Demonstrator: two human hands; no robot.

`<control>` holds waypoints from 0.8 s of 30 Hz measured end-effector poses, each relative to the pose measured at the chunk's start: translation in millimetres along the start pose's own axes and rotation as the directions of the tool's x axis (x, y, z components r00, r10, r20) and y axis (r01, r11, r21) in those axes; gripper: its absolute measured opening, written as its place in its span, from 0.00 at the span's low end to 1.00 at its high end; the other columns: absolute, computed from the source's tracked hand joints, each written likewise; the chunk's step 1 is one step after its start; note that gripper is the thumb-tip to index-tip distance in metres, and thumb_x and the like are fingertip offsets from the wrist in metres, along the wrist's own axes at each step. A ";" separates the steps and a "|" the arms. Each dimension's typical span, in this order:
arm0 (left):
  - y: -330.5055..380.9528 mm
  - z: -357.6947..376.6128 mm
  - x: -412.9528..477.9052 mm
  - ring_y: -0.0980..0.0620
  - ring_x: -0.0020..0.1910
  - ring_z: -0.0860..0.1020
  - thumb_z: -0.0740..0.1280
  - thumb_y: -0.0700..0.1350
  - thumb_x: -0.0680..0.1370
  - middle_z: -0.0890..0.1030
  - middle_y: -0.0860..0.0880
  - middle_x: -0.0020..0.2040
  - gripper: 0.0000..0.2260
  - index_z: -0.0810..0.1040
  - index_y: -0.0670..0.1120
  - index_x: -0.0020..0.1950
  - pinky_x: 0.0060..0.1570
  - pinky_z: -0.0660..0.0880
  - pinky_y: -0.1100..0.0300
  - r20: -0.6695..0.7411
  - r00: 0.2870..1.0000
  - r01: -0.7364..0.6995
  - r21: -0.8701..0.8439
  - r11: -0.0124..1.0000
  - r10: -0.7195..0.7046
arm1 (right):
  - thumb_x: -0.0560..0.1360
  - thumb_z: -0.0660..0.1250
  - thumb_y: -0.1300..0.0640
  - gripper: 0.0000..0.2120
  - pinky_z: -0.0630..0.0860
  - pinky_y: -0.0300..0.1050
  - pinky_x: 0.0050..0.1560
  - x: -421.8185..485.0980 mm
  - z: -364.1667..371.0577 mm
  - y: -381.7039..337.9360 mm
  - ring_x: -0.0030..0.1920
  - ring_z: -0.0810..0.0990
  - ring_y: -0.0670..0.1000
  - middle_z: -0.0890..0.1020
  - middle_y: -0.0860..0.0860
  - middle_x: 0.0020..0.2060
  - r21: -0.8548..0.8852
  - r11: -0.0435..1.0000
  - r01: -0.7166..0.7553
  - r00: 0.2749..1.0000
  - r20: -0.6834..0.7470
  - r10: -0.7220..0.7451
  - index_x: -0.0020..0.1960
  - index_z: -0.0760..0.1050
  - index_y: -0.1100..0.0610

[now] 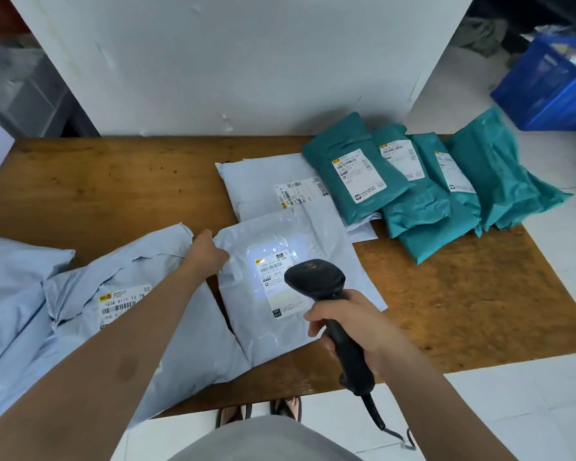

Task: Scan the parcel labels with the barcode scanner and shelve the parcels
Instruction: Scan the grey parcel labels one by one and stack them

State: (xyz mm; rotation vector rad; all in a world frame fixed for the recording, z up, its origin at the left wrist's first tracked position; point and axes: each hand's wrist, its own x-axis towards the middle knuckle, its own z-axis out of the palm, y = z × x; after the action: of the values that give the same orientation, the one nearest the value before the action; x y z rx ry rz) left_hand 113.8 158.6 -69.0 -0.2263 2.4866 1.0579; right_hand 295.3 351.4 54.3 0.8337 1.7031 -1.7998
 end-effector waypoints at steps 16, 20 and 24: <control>-6.0 2.8 8.5 0.45 0.44 0.74 0.62 0.33 0.74 0.75 0.44 0.43 0.05 0.73 0.38 0.49 0.42 0.72 0.56 0.038 0.999 0.036 -0.057 0.998 -0.034 | 0.71 0.70 0.62 0.04 0.70 0.41 0.28 2.5 6.8 3.2 0.23 0.70 0.50 0.80 0.56 0.32 0.005 0.998 -0.057 0.998 0.003 0.057 0.43 0.76 0.61; -3.8 1.6 5.4 0.45 0.45 0.75 0.61 0.33 0.75 0.75 0.46 0.40 0.04 0.73 0.40 0.44 0.44 0.72 0.56 0.052 0.998 0.026 -0.082 0.996 -0.022 | 0.71 0.70 0.62 0.04 0.69 0.41 0.28 2.1 7.6 4.2 0.22 0.70 0.50 0.80 0.56 0.31 -0.006 0.999 -0.047 0.999 0.008 0.047 0.42 0.75 0.61; 4.3 -3.6 -8.6 0.48 0.47 0.74 0.69 0.38 0.75 0.77 0.47 0.44 0.06 0.77 0.42 0.51 0.40 0.71 0.60 0.083 0.991 -0.079 -0.228 0.970 0.100 | 0.71 0.70 0.62 0.04 0.71 0.40 0.28 2.3 7.0 5.9 0.23 0.71 0.50 0.80 0.55 0.31 0.004 1.000 -0.014 0.999 -0.033 0.015 0.44 0.76 0.59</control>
State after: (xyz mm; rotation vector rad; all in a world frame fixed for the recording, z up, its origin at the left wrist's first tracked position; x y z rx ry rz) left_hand 119.1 158.9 -60.2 -0.1279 2.3115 1.3566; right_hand 297.6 344.0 48.8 0.8802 1.7103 -1.7898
